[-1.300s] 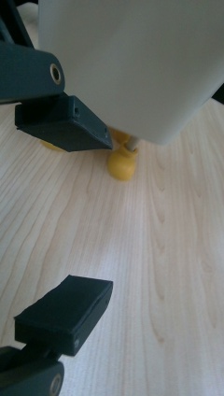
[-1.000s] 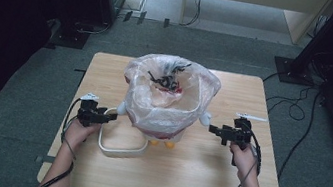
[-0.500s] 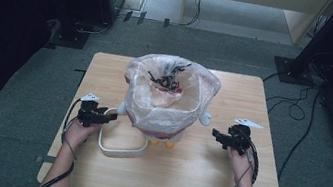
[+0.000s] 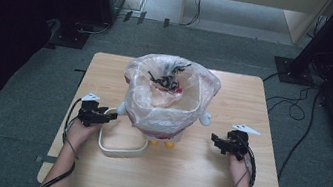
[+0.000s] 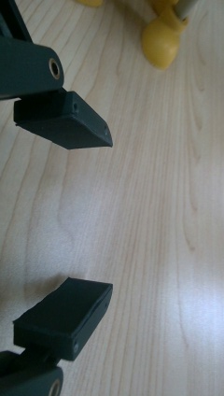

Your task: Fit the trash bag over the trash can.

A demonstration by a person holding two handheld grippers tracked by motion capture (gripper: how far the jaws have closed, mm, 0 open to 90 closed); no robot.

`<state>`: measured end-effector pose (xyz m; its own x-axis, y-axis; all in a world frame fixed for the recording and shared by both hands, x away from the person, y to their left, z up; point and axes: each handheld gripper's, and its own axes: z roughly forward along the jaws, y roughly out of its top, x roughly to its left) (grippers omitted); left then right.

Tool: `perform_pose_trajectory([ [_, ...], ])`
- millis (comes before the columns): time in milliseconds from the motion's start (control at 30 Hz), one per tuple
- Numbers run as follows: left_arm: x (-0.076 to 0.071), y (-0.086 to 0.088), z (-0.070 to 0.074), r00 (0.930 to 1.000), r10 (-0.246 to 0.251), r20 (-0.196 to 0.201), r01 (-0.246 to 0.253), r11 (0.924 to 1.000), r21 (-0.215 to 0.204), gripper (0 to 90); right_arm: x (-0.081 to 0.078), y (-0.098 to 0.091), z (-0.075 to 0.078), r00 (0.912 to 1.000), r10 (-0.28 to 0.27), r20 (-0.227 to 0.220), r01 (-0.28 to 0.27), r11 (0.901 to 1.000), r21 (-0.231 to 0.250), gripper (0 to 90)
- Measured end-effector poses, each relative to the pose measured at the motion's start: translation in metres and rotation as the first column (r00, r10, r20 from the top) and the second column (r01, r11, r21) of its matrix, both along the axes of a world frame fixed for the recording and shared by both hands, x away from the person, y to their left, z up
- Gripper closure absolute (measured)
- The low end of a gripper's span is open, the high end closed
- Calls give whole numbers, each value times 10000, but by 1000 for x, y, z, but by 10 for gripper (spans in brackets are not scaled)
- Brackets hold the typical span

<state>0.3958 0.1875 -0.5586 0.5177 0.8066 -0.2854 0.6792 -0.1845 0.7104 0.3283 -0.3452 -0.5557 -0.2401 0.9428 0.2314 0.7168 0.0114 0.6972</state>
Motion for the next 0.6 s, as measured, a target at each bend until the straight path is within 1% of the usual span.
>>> perform_pose_trajectory([
  [100, 0, -2, 0, 9999, -30, 108, 27, 9997, 250, 371, 0, 0, -3, 10000, -39, -4, 38, 9995, -328, 247],
  [133, 0, -3, 1, 9999, -56, 130, 50, 9990, 438, 392, 0, 0, -5, 10000, -67, -12, 66, 9991, -426, 247],
  [167, 0, -3, 1, 9999, -45, 138, 38, 9986, 530, 412, 0, 2, -6, 9999, -126, -28, 123, 9977, -672, 246],
  [200, 1, -4, 2, 9999, -53, 135, 45, 9984, 558, 423, -1, 3, -8, 9999, -21, 125, 32, 9958, -920, 246],
  [267, 1, -4, 2, 9999, -38, 149, 28, 9981, 613, 437, -1, 6, -9, 9996, 110, 242, -77, 9908, -1350, 243],
  [333, 2, -4, 3, 9999, 86, 90, -92, 9977, 678, 493, -1, 9, -11, 9990, 218, 380, -147, 9839, -1779, 232],
  [367, 3, -4, 3, 9999, 131, 63, -135, 9973, 716, 513, -1, 10, -12, 9981, 320, 533, -207, 9793, -2012, 209],
  [400, 3, -5, 3, 9999, 155, 62, -160, 9964, 836, 529, -1, 11, -14, 9977, 263, 628, -135, 9804, -1964, 187],
  [467, 4, -5, 4, 9999, 101, 130, -114, 9949, 999, 568, -1, 12, -16, 9967, 168, 800, -13, 9818, -1897, 175],
  [533, 4, -6, 5, 9999, 138, 79, -146, 9931, 1160, 583, 0, 12, -16, 9966, 169, 807, -14, 9820, -1889, 171],
  [600, 4, -7, 6, 9998, 134, 132, -153, 9878, 1550, 641, 1, 12, -16, 9966, 158, 807, -4, 9822, -1879, 168],
])
